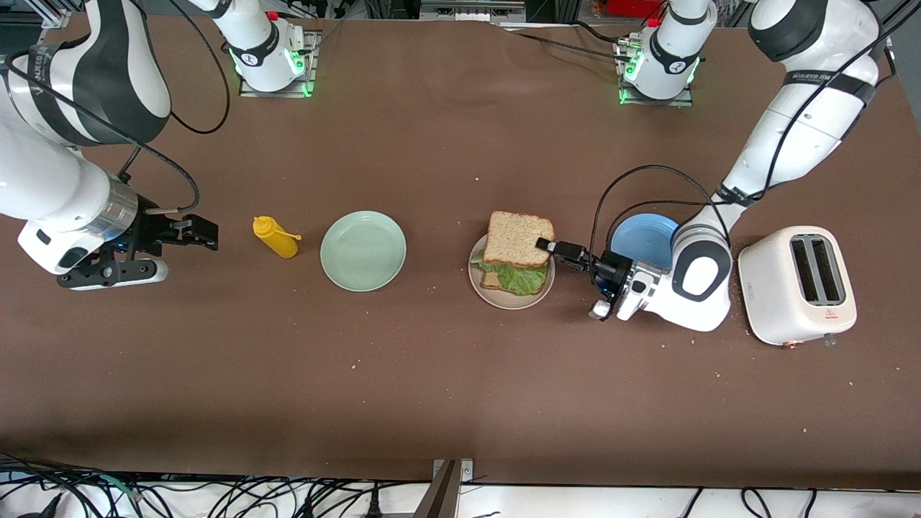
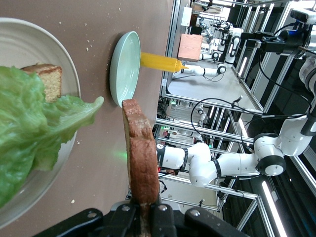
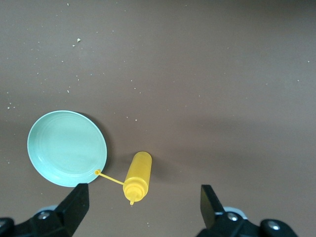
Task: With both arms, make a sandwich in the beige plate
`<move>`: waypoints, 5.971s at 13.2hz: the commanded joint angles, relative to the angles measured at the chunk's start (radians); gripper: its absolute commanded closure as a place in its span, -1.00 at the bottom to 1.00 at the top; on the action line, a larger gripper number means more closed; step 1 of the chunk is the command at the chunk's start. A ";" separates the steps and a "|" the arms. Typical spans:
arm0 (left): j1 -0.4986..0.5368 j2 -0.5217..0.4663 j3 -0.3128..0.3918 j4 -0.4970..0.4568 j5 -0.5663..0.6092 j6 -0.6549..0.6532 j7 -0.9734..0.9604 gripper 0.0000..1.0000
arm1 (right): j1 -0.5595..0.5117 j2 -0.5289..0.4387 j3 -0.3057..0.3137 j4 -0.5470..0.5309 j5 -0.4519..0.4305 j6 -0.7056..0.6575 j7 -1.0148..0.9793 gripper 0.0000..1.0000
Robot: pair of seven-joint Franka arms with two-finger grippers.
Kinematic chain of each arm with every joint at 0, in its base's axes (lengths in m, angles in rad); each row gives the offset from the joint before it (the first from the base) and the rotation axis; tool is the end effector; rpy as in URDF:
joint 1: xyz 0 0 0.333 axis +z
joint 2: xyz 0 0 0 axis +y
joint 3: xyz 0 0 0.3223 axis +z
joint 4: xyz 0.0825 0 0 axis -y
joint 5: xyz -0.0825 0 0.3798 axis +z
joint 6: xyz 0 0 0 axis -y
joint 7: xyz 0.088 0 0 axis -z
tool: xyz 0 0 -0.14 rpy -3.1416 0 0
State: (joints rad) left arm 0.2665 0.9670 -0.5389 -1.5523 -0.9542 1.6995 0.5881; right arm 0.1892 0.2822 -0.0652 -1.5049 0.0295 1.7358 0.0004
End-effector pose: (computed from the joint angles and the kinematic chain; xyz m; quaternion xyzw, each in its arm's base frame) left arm 0.6076 -0.2285 0.1692 0.7293 -0.0916 -0.2025 0.6471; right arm 0.6324 0.0867 0.4746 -0.9979 -0.0600 0.0256 0.0038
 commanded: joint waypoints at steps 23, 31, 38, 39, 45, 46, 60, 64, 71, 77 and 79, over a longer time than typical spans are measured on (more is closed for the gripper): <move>0.004 -0.132 0.088 0.000 0.299 0.062 0.133 -1.00 | 0.001 0.000 0.001 0.002 0.013 -0.015 0.001 -0.99; 0.011 -0.399 0.088 0.026 0.612 -0.104 -0.131 -1.00 | 0.001 -0.001 0.001 0.002 0.013 -0.016 0.001 -1.00; 0.011 -0.692 0.082 0.026 0.922 -0.167 -0.454 -1.00 | -0.001 0.000 -0.001 0.002 0.013 -0.016 0.001 -0.99; 0.011 -0.730 0.089 0.027 0.934 -0.164 -0.465 -1.00 | -0.001 -0.001 -0.001 0.002 0.013 -0.025 0.003 -1.00; -0.127 -0.942 0.337 0.008 0.942 -0.231 -0.468 -1.00 | -0.005 0.000 -0.002 -0.005 0.015 -0.027 0.001 -0.99; -0.157 -0.942 0.382 0.006 0.940 -0.231 -0.468 -1.00 | -0.008 0.002 -0.002 -0.005 0.015 -0.027 -0.002 -0.99; -0.266 -1.015 0.433 -0.078 0.956 -0.185 -0.668 -1.00 | -0.008 0.002 -0.002 -0.009 0.015 -0.027 -0.002 -0.99; -0.274 -1.015 0.402 -0.077 0.957 -0.193 -0.683 -1.00 | -0.008 0.002 -0.004 -0.009 0.015 -0.027 -0.002 -0.99; -0.263 -1.015 0.405 -0.077 0.957 -0.215 -0.680 -1.00 | -0.010 0.002 -0.004 -0.009 0.015 -0.027 -0.002 -1.00; -0.262 -1.015 0.409 -0.077 0.956 -0.215 -0.679 -1.00 | -0.010 0.002 -0.004 -0.009 0.015 -0.027 -0.002 -1.00; -0.260 -1.015 0.409 -0.077 0.956 -0.215 -0.679 -1.00 | -0.010 0.002 -0.004 -0.009 0.015 -0.027 -0.002 -1.00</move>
State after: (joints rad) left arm 0.0018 -0.0231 -0.1292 -1.6103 -0.0184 1.4905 -0.0858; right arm 0.1846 0.2922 -0.0700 -1.5078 0.0295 1.7163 0.0003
